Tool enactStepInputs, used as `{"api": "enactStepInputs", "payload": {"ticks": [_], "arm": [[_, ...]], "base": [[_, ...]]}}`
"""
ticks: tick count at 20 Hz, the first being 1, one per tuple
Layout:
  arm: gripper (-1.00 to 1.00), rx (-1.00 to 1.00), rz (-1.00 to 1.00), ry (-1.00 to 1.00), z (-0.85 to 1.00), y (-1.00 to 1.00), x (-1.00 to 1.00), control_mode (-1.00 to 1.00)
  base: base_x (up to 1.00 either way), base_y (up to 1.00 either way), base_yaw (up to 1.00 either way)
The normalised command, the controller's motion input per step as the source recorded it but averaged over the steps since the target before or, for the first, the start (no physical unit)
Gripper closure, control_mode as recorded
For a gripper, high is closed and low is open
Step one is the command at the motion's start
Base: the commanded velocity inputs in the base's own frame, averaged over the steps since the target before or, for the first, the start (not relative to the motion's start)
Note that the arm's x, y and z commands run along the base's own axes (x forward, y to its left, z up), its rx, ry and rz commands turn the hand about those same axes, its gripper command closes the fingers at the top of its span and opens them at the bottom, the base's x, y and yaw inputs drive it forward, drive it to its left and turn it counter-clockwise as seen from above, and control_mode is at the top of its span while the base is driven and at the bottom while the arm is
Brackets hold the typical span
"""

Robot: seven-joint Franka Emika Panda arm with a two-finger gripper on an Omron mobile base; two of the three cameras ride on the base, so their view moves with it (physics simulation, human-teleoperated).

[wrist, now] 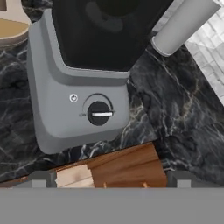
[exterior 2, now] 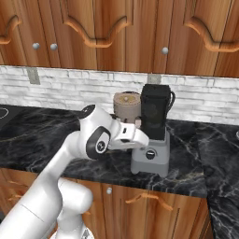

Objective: Grab the lime and garlic from the fridge, place them in the blender, close the lid, and turn on the blender to create a marinade.

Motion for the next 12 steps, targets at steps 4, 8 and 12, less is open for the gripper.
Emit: {"api": "enactStepInputs", "payload": {"ticks": [4,8,12], "arm": [[-1.00,0.00,0.00,0.00,0.00,-0.17,0.27,-1.00],[-1.00,0.00,0.00,0.00,0.00,-0.19,0.25,-1.00],[-1.00,0.00,0.00,0.00,-0.03,-0.15,0.20,-1.00]], "base": [[0.00,0.00,0.00],[0.00,0.00,0.00],[0.00,0.00,0.00]]}}
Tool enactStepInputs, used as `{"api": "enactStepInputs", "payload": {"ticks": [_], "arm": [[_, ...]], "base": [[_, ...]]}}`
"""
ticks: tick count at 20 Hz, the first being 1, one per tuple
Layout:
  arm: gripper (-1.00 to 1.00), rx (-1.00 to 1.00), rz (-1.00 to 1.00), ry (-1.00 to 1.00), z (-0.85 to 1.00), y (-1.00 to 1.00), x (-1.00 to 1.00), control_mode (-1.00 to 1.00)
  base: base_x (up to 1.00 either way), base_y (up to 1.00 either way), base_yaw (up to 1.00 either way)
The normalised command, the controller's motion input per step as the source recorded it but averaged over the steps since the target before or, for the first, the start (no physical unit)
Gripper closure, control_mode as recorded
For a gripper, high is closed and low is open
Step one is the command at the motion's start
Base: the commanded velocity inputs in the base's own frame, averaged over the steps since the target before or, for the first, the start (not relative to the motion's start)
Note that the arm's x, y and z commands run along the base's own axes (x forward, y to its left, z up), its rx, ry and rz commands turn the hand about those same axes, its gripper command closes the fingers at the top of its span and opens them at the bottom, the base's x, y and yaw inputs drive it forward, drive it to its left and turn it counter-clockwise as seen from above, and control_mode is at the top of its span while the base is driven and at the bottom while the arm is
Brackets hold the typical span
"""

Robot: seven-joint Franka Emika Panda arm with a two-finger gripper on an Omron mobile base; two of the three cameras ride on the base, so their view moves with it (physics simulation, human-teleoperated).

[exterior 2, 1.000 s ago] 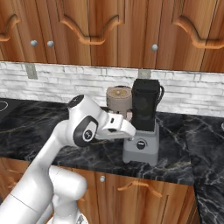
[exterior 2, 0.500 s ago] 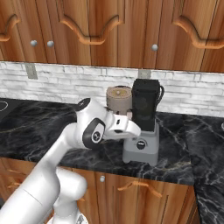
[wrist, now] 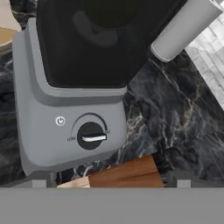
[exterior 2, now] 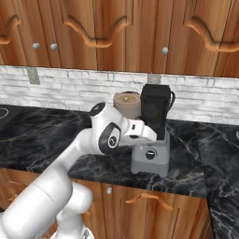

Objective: Grab the lime and garlic from the fridge, place them in the blender, close the lid, and turn on the blender to create a marinade.

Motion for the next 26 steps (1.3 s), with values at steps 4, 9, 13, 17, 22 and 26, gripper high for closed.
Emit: {"api": "enactStepInputs", "payload": {"ticks": [4,9,13,17,22,26], "arm": [[-1.00,0.00,0.00,0.00,-0.18,-0.06,0.25,-1.00],[-1.00,0.00,0.00,0.01,-0.32,-0.03,0.17,-1.00],[-1.00,0.00,0.00,0.00,-0.23,-0.21,0.15,-1.00],[-1.00,0.00,0.00,0.00,-0.10,-0.18,0.23,-1.00],[-1.00,0.00,0.00,0.00,-0.18,-0.03,0.26,-1.00],[-1.00,0.00,0.00,0.00,-0.29,0.00,0.27,-1.00]], "base": [[0.00,0.00,0.00],[0.00,0.00,0.00],[0.00,0.00,0.00],[0.00,0.00,0.00],[0.00,0.00,0.00],[0.00,0.00,0.00]]}}
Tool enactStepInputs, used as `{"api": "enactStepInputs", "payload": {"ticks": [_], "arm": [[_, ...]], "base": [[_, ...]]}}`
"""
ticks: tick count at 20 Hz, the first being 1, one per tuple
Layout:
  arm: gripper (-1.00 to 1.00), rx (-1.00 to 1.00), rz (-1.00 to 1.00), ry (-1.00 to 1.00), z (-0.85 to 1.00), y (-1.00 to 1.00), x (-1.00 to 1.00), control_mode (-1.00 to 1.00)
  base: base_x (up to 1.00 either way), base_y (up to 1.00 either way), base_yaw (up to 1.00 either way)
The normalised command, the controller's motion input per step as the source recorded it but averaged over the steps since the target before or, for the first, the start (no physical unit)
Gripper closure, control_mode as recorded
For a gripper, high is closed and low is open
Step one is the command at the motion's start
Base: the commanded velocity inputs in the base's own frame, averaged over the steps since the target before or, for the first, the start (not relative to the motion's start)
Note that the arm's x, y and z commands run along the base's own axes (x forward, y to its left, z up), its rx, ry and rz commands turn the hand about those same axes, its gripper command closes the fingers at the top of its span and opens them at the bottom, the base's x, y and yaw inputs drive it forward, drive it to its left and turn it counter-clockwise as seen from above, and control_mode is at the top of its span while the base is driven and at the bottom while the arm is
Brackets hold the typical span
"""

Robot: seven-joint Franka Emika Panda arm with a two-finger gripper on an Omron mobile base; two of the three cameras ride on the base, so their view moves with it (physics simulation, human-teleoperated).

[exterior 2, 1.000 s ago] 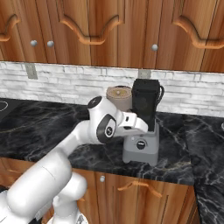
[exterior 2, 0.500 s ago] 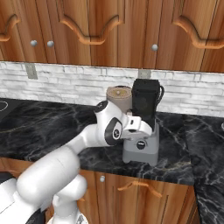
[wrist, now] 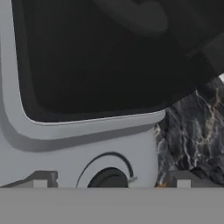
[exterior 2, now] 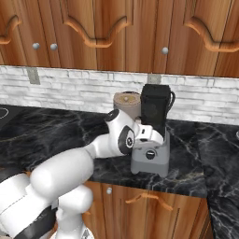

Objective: Grab the lime and garlic from the fridge, place them in the blender, close the lid, and turn on the blender to create a marinade.

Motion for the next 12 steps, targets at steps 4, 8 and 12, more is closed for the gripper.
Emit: {"api": "enactStepInputs", "payload": {"ticks": [4,8,12], "arm": [[-1.00,0.00,0.00,0.00,-0.26,-0.03,0.29,-1.00],[-1.00,0.00,0.00,0.00,-0.05,-0.13,0.29,-1.00],[-1.00,0.00,0.00,-0.01,-0.22,-0.08,0.23,-1.00]], "base": [[0.00,0.00,0.00],[0.00,0.00,0.00],[0.00,0.00,0.00]]}}
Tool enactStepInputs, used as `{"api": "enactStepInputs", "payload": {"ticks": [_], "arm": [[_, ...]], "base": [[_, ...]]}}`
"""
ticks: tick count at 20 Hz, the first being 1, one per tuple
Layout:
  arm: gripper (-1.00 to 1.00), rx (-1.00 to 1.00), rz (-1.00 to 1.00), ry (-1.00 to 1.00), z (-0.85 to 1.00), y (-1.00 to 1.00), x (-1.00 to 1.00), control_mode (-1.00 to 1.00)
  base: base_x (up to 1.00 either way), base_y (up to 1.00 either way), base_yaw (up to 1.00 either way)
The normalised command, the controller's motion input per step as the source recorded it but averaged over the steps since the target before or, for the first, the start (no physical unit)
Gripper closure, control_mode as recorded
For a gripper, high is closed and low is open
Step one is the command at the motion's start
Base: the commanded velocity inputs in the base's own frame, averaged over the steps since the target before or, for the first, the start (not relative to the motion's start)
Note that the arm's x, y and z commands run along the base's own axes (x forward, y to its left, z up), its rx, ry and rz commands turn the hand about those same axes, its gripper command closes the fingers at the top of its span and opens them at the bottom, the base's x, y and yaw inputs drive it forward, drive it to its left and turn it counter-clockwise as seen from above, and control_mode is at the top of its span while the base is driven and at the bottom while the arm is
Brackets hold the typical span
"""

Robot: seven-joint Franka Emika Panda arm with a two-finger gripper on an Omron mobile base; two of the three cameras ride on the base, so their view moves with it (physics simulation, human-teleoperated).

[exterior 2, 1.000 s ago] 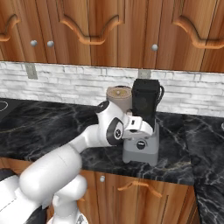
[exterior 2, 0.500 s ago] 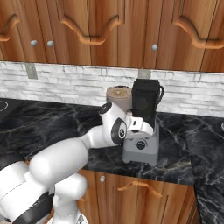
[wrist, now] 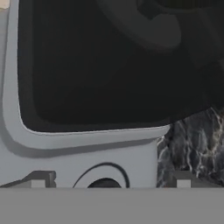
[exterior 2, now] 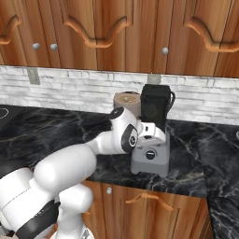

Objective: Grab the lime and garlic from the fridge, place them in the blender, close the lid, and turn on the blender to create a marinade.

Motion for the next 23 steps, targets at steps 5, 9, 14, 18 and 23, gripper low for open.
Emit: {"api": "enactStepInputs", "payload": {"ticks": [5,9,14,18,23], "arm": [[-1.00,0.00,0.00,-0.11,-0.38,-0.10,0.04,-1.00],[-1.00,0.00,0.00,-0.11,0.06,0.00,-0.36,-1.00],[-1.00,0.00,0.00,-0.07,0.64,0.00,-0.56,-1.00],[-1.00,0.00,0.00,-0.07,0.76,0.00,-0.38,-1.00],[-1.00,0.00,0.00,-0.07,0.58,0.00,-0.47,-1.00]], "base": [[0.00,0.00,0.00],[0.00,0.00,0.00],[0.00,0.00,0.00],[0.00,0.00,0.00],[0.00,0.00,0.00]]}}
